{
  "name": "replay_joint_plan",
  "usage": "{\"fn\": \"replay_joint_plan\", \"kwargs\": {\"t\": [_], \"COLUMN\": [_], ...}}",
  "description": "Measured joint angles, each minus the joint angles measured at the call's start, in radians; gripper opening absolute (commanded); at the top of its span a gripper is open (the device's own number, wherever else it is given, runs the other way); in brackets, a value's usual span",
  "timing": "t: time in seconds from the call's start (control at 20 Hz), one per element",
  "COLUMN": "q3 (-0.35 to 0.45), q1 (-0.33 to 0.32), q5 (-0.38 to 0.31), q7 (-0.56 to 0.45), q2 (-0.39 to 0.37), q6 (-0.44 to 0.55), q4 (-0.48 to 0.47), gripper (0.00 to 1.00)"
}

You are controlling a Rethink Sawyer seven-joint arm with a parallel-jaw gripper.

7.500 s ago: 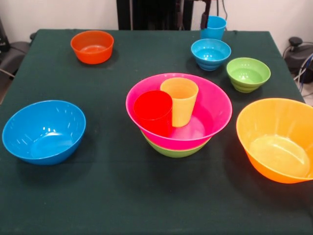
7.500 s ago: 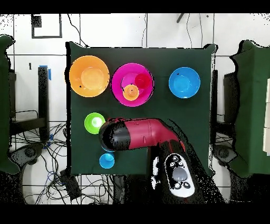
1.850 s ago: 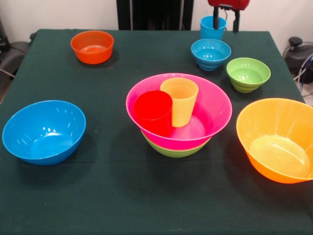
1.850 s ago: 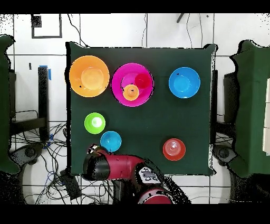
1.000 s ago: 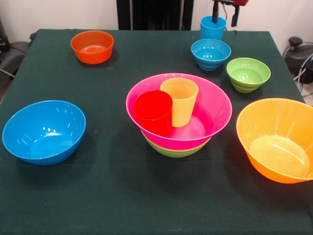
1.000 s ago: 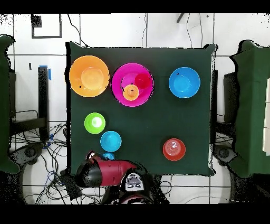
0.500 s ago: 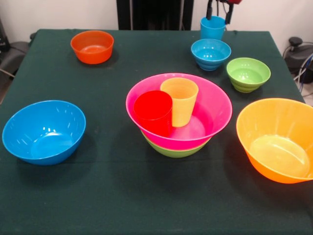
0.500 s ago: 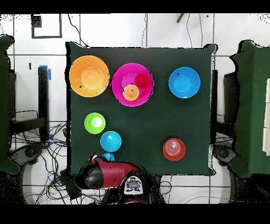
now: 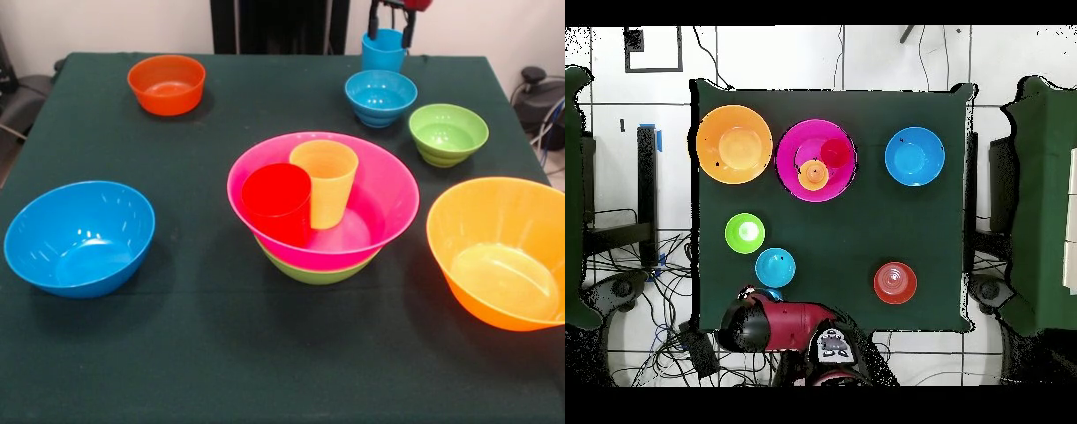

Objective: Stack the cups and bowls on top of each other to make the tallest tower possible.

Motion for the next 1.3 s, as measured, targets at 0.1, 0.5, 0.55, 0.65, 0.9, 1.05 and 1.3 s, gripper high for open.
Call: {"fn": "replay_joint_plan", "kwargs": {"t": [0.1,0.5,0.55,0.65,0.9,1.05,1.3], "q3": [0.006,0.036,0.038,0.039,0.039,0.035,0.029], "q1": [-0.002,-0.01,-0.011,-0.011,-0.011,-0.008,-0.008], "q5": [0.0,0.0,0.0,0.0,0.0,0.0,0.0], "q7": [0.0,0.0,0.0,0.0,0.0,0.0,0.0], "q2": [0.0,0.0,0.0,0.0,0.003,0.013,0.049], "q6": [0.0,0.003,0.007,0.015,0.036,0.036,0.035], "q4": [0.0,0.0,0.0,0.0,0.0,0.0,0.0], "gripper": [1.0,1.0,1.0,1.0,1.0,1.0,1.0]}}
